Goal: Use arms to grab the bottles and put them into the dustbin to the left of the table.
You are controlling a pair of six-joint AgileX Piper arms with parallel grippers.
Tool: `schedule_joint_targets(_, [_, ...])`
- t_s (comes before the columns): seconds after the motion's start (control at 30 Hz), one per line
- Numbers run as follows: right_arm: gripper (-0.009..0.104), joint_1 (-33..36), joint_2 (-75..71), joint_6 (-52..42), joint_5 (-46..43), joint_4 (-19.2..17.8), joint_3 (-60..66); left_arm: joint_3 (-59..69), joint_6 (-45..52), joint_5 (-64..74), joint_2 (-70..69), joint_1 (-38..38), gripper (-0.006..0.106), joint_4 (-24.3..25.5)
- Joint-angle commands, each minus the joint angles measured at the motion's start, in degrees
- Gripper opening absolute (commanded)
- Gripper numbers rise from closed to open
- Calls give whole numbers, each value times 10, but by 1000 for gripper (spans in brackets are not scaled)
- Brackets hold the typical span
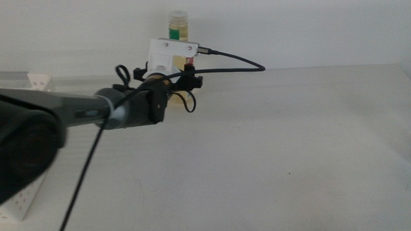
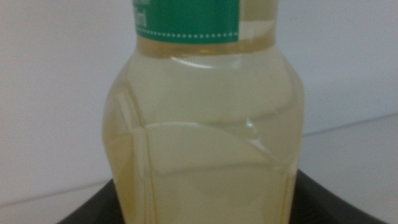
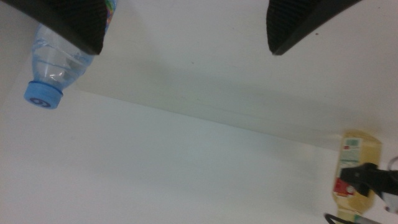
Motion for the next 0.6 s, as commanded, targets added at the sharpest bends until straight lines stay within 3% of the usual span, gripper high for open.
schedule_joint_targets(0.0, [67,-4,-15,-3,-43,-7,-5,18,3,-89,-96,-3,-5,1])
schedule_joint_targets(0.23, [67,-4,-15,-3,-43,-7,-5,133,4,-57,-227,-3,-5,2])
schedule_joint_targets(0.57, [67,-4,-15,-3,-43,-7,-5,184,4,182,-395,19,-5,-3])
